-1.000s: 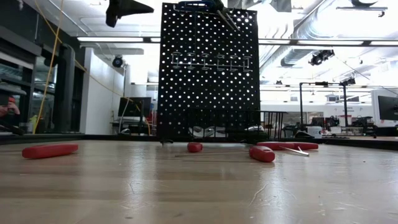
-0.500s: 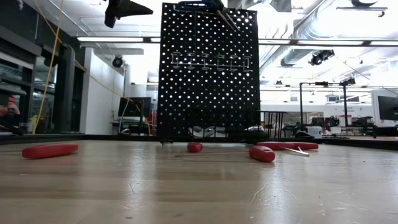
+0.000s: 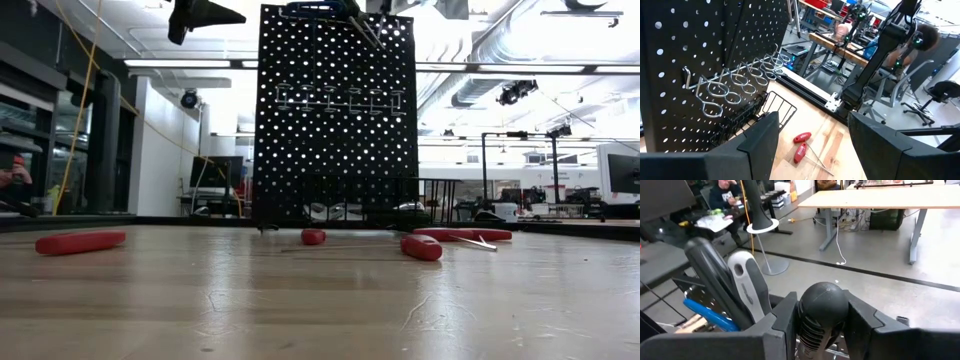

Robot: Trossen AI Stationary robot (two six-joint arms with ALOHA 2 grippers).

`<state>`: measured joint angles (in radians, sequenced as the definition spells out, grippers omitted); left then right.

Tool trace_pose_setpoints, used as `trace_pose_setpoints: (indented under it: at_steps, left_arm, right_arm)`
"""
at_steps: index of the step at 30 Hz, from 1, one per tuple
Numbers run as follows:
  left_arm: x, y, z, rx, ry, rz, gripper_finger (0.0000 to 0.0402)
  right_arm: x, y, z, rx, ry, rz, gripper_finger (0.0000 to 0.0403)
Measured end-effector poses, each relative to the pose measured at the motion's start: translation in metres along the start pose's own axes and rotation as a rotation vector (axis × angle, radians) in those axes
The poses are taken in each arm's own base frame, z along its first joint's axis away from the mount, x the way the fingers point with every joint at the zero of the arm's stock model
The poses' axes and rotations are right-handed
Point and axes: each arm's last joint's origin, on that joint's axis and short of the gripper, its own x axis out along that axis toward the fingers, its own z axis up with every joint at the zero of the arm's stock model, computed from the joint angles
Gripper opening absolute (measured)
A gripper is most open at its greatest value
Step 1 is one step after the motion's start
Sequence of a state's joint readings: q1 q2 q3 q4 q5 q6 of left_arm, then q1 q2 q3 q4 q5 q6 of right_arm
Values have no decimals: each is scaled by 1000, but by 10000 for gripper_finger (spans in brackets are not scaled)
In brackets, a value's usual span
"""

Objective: Hang tools onto peg board
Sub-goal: Hang the black screwdriver on the pegboard

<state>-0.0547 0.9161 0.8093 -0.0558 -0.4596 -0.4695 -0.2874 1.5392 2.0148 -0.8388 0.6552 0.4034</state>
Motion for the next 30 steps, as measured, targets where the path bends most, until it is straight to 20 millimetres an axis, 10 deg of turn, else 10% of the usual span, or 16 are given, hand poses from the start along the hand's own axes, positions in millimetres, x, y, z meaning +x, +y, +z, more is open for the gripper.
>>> trace_pose_setpoints:
  at_steps: [30]
  left_arm:
    - [0, 0, 0, -25, -1, 0, 229]
  right_arm:
    - [24, 6, -14, -97, 69, -39, 133]
